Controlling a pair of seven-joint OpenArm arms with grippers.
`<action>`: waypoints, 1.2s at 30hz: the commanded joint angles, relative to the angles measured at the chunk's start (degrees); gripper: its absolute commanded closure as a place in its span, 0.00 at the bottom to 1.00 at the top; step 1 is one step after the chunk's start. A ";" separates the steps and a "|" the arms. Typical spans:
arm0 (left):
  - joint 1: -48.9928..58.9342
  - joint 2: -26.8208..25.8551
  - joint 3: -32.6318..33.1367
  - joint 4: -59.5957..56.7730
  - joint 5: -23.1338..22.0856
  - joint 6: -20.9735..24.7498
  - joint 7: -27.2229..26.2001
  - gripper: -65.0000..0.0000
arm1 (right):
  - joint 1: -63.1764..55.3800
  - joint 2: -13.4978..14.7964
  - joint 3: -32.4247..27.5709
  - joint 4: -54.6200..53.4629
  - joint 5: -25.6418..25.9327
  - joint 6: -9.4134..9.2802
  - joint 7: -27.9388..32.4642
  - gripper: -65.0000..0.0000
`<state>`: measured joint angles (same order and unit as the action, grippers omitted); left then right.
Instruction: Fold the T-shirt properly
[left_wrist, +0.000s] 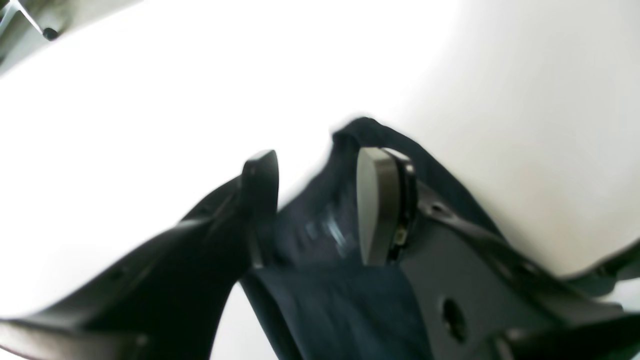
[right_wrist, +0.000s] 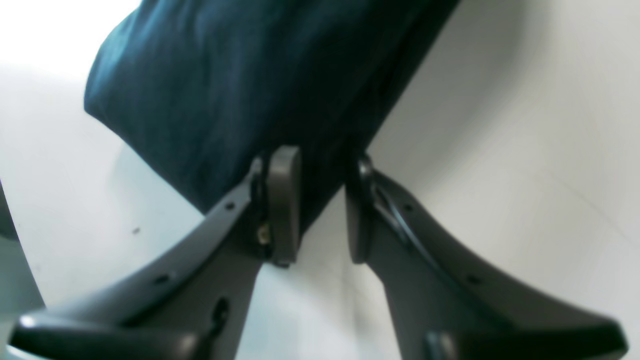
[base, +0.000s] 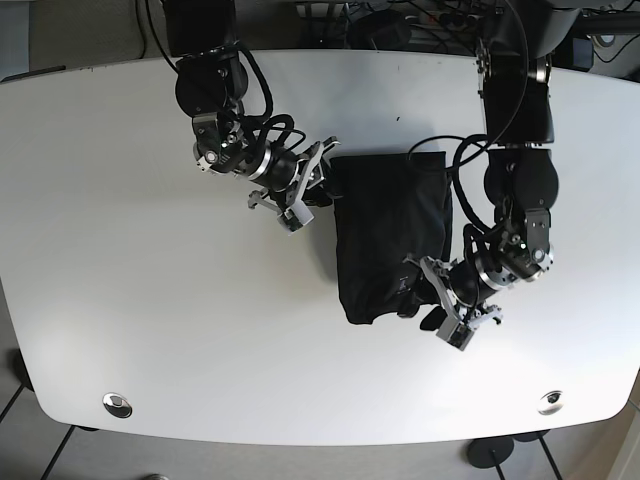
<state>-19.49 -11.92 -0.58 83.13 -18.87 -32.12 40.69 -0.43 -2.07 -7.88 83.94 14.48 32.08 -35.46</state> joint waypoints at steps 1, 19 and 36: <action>1.68 -0.34 -0.26 5.26 -0.42 4.47 -1.52 0.60 | 1.26 -0.97 0.01 1.47 0.86 0.41 1.13 0.78; 12.76 5.37 18.91 4.82 9.69 47.28 -13.30 0.22 | -0.15 1.76 8.71 10.78 1.39 -4.25 1.13 0.78; 19.00 -18.10 -12.74 -17.77 16.81 9.75 -14.71 0.22 | -0.32 1.58 9.15 15.79 1.48 -4.25 1.13 0.78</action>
<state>-1.67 -29.80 -14.55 64.01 -7.25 -25.96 20.03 -1.72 -0.43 1.23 98.35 15.07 27.44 -35.83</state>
